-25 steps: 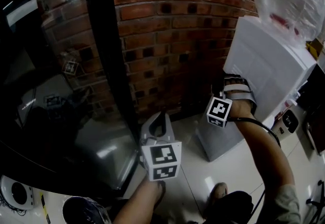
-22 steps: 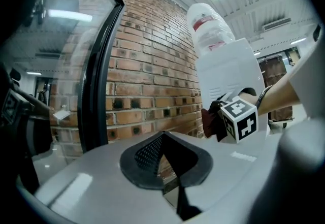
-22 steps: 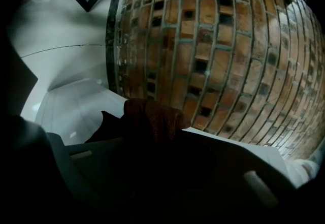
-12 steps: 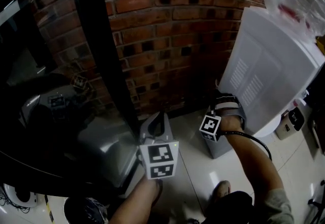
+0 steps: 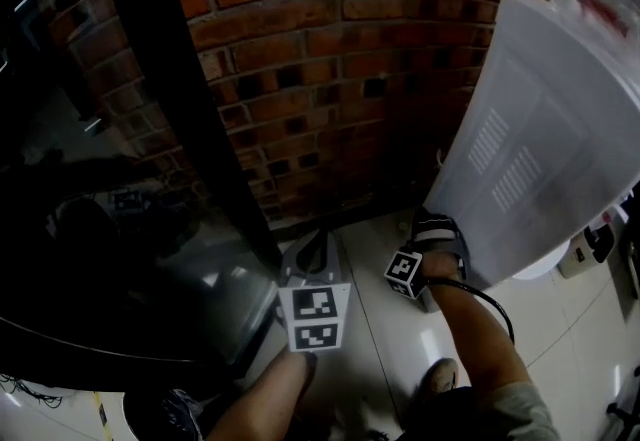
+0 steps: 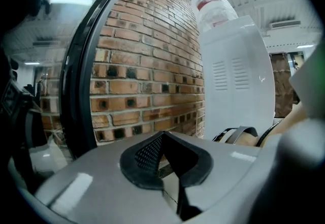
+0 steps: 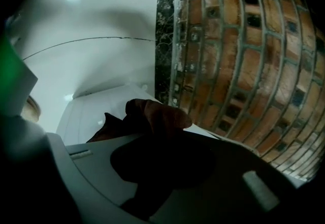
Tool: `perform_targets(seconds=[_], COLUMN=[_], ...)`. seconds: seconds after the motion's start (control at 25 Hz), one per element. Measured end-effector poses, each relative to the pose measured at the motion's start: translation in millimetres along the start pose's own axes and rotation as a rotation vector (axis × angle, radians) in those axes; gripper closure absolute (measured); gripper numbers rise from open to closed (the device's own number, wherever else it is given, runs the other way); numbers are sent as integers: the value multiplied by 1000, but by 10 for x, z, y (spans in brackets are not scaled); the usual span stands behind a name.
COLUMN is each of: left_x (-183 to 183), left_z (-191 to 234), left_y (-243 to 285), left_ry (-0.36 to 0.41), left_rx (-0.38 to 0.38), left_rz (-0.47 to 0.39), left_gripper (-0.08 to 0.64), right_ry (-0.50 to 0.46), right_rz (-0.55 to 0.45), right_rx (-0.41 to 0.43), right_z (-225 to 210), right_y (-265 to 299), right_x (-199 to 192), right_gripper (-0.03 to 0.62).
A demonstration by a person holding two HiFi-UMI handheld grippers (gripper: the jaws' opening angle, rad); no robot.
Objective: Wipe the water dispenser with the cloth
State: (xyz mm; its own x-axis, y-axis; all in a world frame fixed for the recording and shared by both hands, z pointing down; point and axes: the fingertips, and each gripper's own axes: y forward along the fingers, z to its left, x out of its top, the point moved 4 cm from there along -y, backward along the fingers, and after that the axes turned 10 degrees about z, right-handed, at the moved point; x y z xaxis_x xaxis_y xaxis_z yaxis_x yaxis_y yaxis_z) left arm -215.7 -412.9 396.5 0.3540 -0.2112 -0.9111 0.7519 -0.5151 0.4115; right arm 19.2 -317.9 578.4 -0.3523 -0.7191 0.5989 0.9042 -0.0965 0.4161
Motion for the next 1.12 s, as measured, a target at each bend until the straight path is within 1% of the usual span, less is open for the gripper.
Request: perform_targets(seconds=[0.2, 0.32, 0.44, 0.52, 0.56, 0.64, 0.76, 0.84, 0.96, 1.04, 1.12], left_x=[-241, -310, -351, -352, -342, -288, -130, 8, 165, 224, 296], left_z=[6, -19, -22, -12, -7, 3, 4, -28, -104, -137, -174], left_y=[159, 198, 207, 199, 192, 172, 131, 98, -21, -132, -239], left_ry=[3, 24, 38, 43, 42, 39, 39, 33, 38, 45, 39], left_rx=[11, 8, 9, 13, 14, 16, 22, 19, 10, 7, -2], left_rz=[46, 63, 78, 79, 76, 62, 24, -9, -51, -66, -77], left_gripper=[560, 560, 560, 560, 560, 560, 560, 560, 560, 560, 560], right_ry=[0, -25, -47, -33, -10, 92, 307, 450, 666, 798, 952], right_rz=[-1, 4, 6, -7, -22, -74, -176, -255, -383, -457, -518], right_rx=[77, 129, 154, 158, 166, 200, 250, 261, 246, 215, 177], right_z=[346, 593, 776, 847, 847, 759, 459, 170, -306, -594, -900], right_y=[197, 313, 397, 440, 436, 352, 120, -77, -567, -961, -1323], right_x=[279, 428, 545, 619, 632, 606, 458, 263, -146, -463, -854], right_gripper=[508, 508, 508, 508, 508, 508, 508, 508, 508, 508, 508])
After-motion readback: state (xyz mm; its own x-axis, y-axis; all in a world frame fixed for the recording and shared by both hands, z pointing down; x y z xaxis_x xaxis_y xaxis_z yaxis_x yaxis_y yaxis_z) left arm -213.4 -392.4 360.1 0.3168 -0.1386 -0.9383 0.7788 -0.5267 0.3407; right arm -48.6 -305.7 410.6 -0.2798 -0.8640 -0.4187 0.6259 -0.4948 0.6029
